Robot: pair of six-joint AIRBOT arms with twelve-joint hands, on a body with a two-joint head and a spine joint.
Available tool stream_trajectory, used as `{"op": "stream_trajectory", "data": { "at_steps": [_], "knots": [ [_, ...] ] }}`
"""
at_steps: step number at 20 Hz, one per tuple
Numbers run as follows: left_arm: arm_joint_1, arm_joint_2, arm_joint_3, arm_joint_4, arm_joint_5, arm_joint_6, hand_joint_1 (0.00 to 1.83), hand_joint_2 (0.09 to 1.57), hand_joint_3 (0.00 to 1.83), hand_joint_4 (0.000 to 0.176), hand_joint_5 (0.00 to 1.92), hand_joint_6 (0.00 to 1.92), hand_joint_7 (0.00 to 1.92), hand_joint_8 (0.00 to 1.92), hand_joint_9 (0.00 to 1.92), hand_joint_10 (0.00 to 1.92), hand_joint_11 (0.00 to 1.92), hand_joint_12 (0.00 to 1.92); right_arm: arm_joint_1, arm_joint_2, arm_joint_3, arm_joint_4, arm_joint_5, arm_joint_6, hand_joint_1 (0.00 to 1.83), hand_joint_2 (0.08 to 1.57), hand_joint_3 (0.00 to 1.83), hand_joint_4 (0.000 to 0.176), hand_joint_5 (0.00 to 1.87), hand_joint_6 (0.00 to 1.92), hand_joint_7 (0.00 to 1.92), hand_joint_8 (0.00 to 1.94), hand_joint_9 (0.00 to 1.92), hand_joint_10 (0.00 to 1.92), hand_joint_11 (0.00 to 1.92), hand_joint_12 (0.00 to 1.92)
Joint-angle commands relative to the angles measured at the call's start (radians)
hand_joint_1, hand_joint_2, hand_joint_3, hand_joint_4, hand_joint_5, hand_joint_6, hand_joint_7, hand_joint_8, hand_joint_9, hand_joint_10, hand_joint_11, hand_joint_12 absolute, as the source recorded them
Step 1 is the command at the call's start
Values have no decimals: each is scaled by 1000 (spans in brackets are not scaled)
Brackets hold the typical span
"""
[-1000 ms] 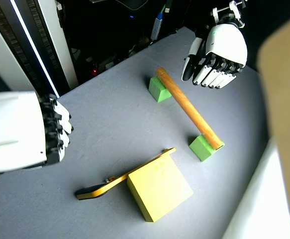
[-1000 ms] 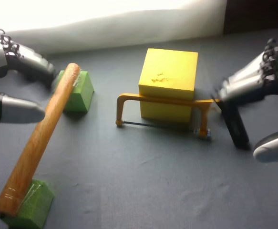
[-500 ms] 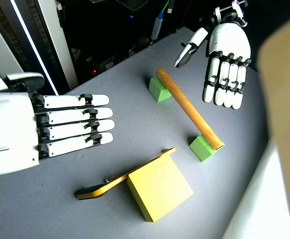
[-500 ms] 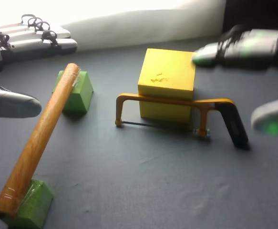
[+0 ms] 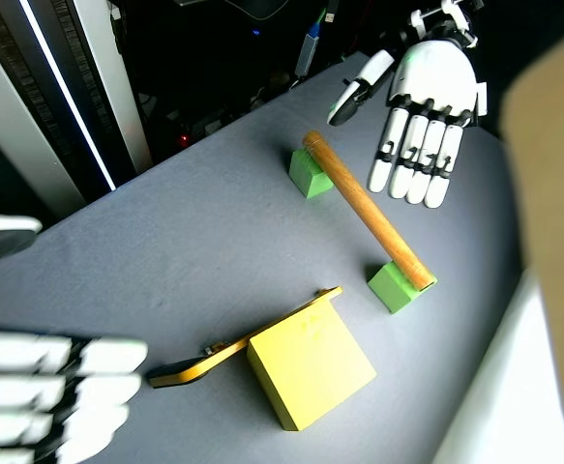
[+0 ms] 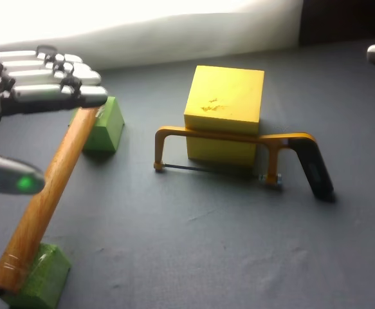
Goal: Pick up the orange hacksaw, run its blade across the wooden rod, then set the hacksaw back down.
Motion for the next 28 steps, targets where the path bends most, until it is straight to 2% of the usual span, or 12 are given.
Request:
{"op": "stream_trajectory", "data": {
  "at_steps": [1, 2, 3, 6, 8, 11, 14, 16, 19, 22, 25, 28],
  "knots": [
    [-19, 19, -15, -60, -52, -4, 1, 1242, 6, 0, 61, 6, 33, 7, 24, 3, 43, 28, -12, 17, -1, 50, 82, 80, 516, 1047, 0, 0, 58, 1, 83, 0, 96, 1, 0, 484],
    [-27, 30, -33, -47, -41, -3, 4, 1243, 5, 0, 65, 7, 43, 9, 40, 9, 66, 41, -45, 24, 1, 62, 89, 125, 666, 1048, 0, 0, 70, 4, 90, 2, 100, 3, 0, 506],
    [-41, 51, -59, -23, -6, -2, 21, 1242, 0, 0, 95, 5, 69, 4, 68, 5, 0, 309, -99, 22, 9, 112, 121, 133, 769, 1057, 1, 0, 83, 5, 101, 3, 113, 5, 0, 551],
    [-62, 100, -111, 29, 36, -1, 2, 1247, 1, 0, 86, 1, 50, 1, 37, 0, 0, 162, -201, -2, 40, 198, 208, 133, 936, 1069, 0, 0, 105, 5, 112, 2, 122, 3, 0, 616],
    [-86, 143, -155, 70, 74, -5, 0, 1247, 1, 0, 71, 0, 49, 2, 31, 0, 0, 145, -229, -15, 64, 205, 235, 139, 1013, 1068, 0, 0, 108, 3, 113, 1, 138, 6, 0, 689],
    [-89, 194, -204, 130, 101, -41, 0, 1249, 1, 0, 70, 3, 51, 3, 31, 2, 0, 186, -299, -42, 76, 264, 278, 167, 1011, 1085, 0, 0, 104, 4, 97, 0, 123, 1, 0, 644],
    [-87, 239, -247, 172, 135, -53, 6, 1253, 2, 0, 103, 3, 83, 3, 68, 5, 0, 281, -378, -105, 83, 403, 400, 102, 1027, 1092, 4, 0, 111, 2, 98, 2, 128, 1, 0, 671],
    [-87, 262, -273, 201, 176, -58, 3, 1261, 2, 0, 90, 1, 73, 2, 55, 3, 0, 233, -432, -137, 88, 474, 504, 44, 1000, 1128, 10, 0, 90, 3, 79, 3, 119, 4, 0, 641],
    [-84, 280, -282, 278, 157, -63, 8, 1258, 0, 0, 86, 1, 54, 1, 50, 1, 0, 202, -491, -165, 91, 604, 649, -66, 1023, 1125, 1, 0, 115, 6, 104, 5, 132, 5, 0, 670],
    [-70, 284, -280, 349, 132, -72, 41, 1259, 0, 0, 88, 2, 46, 2, 40, 1, 0, 158, -582, -193, 91, 713, 799, -126, 1013, 1117, 0, 0, 108, 0, 95, 0, 135, 1, 0, 682],
    [-53, 287, -281, 398, 131, -85, 22, 1262, 0, 0, 67, 4, 55, 2, 18, 4, 0, 99, -638, -213, 91, 735, 838, -129, 971, 1144, 4, 0, 128, 7, 107, 5, 138, 3, 0, 659],
    [-51, 285, -283, 449, 130, -94, 21, 1259, 0, 0, 76, 1, 58, 1, 33, 3, 0, 154, -680, -245, 90, 766, 854, -76, 916, 1186, 9, 0, 86, 3, 74, 3, 104, 3, 0, 502]
  ]
}}
